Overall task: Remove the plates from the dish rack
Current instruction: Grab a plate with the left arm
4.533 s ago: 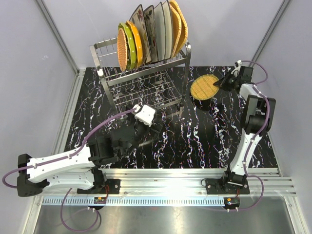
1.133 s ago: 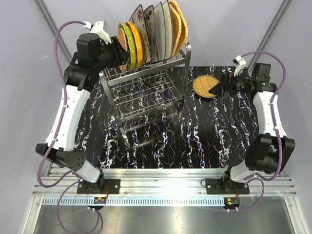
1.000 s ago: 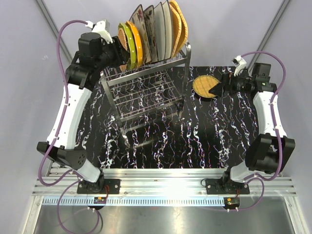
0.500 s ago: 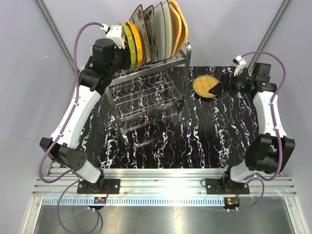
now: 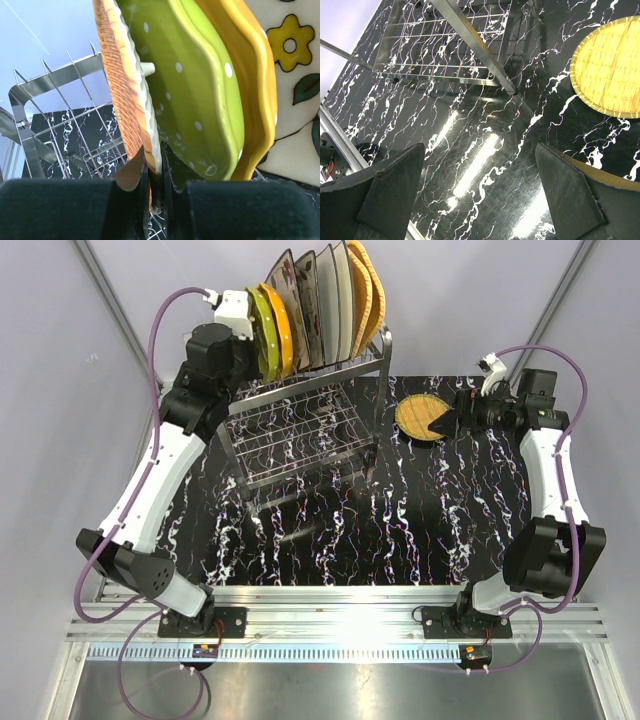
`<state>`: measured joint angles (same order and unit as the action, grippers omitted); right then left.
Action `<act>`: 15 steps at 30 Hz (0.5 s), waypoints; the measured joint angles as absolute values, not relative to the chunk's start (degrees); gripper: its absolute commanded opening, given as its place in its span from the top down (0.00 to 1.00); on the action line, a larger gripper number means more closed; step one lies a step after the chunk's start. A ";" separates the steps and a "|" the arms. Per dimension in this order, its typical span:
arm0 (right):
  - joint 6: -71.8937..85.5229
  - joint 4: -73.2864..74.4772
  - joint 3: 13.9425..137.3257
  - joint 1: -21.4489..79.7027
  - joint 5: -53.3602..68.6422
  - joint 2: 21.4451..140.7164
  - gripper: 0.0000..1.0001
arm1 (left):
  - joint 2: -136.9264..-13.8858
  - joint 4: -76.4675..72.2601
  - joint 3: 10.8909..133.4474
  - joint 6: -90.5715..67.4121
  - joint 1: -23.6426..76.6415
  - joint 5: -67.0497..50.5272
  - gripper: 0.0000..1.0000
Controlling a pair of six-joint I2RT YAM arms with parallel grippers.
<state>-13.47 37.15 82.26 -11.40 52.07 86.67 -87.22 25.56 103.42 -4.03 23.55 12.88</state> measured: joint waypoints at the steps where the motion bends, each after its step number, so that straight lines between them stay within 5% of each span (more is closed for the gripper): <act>1: -13.41 37.15 82.26 -11.40 52.07 86.63 0.00 | -86.98 25.43 103.22 -4.01 23.57 12.88 1.00; 15: -12.60 37.15 82.28 -11.40 52.16 86.52 0.00 | -82.41 20.21 102.87 -3.44 23.57 12.86 1.00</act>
<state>-12.60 37.15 82.28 -11.40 52.16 86.52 -82.41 20.21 102.87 -3.44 23.57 12.86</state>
